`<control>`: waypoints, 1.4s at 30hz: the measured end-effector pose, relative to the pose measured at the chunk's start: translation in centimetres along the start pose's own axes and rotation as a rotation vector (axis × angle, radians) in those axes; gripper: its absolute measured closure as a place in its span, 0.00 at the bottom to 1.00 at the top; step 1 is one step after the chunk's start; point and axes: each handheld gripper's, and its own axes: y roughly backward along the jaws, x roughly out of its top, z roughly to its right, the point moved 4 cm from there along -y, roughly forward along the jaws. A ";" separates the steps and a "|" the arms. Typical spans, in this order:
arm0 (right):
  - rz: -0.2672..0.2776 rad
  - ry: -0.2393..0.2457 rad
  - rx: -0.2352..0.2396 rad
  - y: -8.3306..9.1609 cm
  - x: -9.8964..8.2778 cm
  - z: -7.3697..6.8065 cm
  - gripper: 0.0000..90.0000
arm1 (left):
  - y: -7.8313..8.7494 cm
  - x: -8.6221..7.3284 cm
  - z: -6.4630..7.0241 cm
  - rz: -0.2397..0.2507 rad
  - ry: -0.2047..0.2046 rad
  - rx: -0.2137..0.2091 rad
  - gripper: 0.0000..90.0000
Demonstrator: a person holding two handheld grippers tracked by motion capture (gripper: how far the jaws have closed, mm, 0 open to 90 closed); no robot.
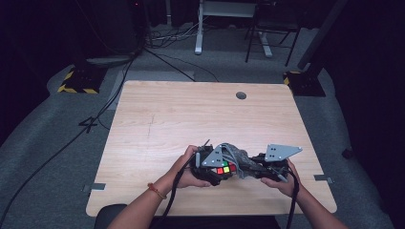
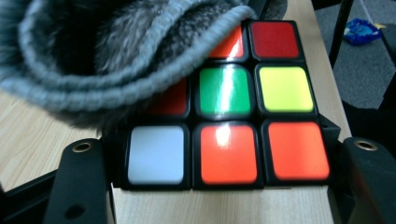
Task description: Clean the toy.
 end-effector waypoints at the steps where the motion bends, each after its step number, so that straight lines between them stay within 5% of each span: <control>1: 0.010 0.002 0.007 0.0 0.1 -0.1 0.84 | -0.2 0.0 0.0 -0.013 -0.010 0.004 0.36; 7: 0.016 0.055 0.003 -0.5 1.2 -1.3 0.84 | -1.3 -0.2 0.4 -0.087 -0.042 0.030 0.37; 25: -0.029 0.044 -0.067 -0.2 -0.1 0.3 0.84 | 2.0 0.0 -0.8 -0.005 -0.003 0.091 0.37; 34: 0.038 0.049 -0.012 -0.3 1.0 -1.0 0.84 | 0.2 0.2 0.3 -0.040 -0.037 0.044 0.37; 42: 0.021 0.041 -0.059 -0.5 0.8 -0.4 0.84 | 0.1 0.4 0.4 -0.036 -0.043 0.052 0.37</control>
